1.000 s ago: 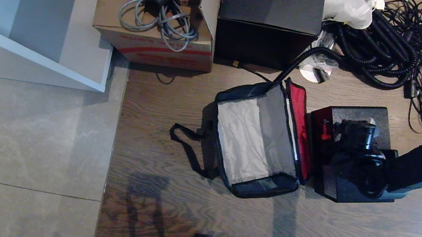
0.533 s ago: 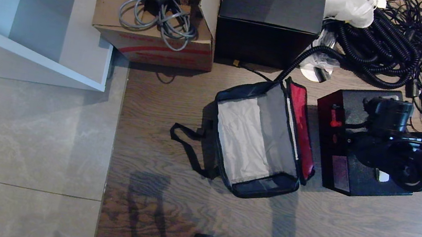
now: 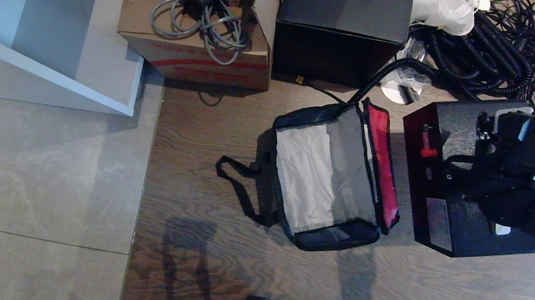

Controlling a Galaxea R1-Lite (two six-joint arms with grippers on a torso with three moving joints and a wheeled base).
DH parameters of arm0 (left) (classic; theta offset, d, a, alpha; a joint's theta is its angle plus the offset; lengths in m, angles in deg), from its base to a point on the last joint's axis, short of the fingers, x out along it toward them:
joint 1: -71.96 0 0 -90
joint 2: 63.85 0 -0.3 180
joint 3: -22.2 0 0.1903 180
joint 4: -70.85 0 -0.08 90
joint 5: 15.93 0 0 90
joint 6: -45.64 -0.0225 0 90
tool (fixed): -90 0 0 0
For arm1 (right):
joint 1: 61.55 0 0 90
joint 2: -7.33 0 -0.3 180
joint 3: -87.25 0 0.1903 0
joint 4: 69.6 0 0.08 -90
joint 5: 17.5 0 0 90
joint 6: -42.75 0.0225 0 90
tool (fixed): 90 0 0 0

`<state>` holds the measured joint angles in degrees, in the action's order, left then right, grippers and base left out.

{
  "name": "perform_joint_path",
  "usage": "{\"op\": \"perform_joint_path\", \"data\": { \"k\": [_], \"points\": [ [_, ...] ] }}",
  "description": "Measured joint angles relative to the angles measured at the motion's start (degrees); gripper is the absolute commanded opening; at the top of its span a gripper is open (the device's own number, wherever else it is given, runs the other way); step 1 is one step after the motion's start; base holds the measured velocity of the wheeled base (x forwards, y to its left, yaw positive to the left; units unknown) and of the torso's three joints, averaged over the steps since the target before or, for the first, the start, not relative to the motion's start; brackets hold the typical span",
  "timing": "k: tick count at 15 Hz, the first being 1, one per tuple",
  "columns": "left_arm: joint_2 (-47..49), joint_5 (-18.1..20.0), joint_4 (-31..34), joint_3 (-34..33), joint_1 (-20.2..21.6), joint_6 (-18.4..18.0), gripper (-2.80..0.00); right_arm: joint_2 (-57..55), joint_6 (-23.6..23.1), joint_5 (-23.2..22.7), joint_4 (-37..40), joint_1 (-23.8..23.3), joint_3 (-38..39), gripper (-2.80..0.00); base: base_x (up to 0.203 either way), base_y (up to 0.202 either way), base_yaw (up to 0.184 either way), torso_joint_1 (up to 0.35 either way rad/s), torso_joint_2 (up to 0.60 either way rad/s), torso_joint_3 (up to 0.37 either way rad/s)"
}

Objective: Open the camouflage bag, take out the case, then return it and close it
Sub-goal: Place the black box back

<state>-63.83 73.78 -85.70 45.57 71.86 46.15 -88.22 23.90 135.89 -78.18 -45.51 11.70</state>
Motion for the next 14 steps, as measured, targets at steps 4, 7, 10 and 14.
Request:
{"op": "perform_joint_path", "data": {
  "k": [4, 7, 10, 14],
  "points": [
    [0.00, 0.00, 0.01, 0.00, 0.00, 0.00, -2.80, 3.74, 1.18, 0.00, 0.25, 6.72, 1.84, -2.80, 0.000, 0.000, 0.000, 0.000, 0.00, 0.000],
    [0.00, 0.00, 0.01, 0.00, 0.00, 0.00, -2.80, 5.08, 1.22, 0.14, 0.52, 10.13, 1.11, -2.80, 0.000, 0.000, 0.000, 0.000, 0.00, 0.000],
    [0.00, -0.01, 0.01, 0.00, 0.00, 0.00, -2.80, 5.50, 1.24, 0.25, 2.42, 13.71, -1.41, -2.80, 0.000, 0.000, 0.000, 0.000, 0.00, 0.000],
    [0.00, 0.00, 0.01, 0.00, 0.00, -0.02, -2.80, 5.28, 1.42, 0.35, 6.92, 18.02, -7.51, -2.80, 0.000, 0.000, 0.000, 0.000, 0.00, 0.000]
  ]
}}
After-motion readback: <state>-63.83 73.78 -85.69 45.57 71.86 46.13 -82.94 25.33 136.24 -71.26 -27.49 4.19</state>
